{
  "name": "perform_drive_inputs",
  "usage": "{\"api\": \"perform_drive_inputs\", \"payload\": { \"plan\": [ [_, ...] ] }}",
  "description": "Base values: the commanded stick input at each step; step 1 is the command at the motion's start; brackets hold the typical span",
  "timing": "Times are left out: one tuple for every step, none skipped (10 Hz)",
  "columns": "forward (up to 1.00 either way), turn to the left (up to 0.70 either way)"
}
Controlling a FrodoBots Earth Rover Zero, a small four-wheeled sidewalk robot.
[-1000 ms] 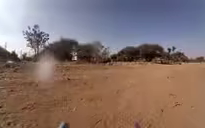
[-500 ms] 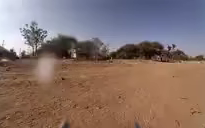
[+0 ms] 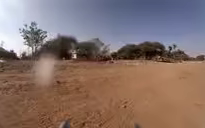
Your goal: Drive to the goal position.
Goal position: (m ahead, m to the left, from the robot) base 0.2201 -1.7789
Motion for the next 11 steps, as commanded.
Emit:
{"api": "perform_drive_inputs", "payload": {
  "plan": [
    [0.70, 0.27],
    [0.70, 0.20],
    [0.70, 0.08],
    [0.70, 0.00],
    [0.70, 0.00],
    [0.70, 0.00],
    [0.70, 0.00],
    [0.70, 0.00],
    [0.70, 0.00],
    [0.70, 0.00],
    [0.70, 0.00]
  ]
}}
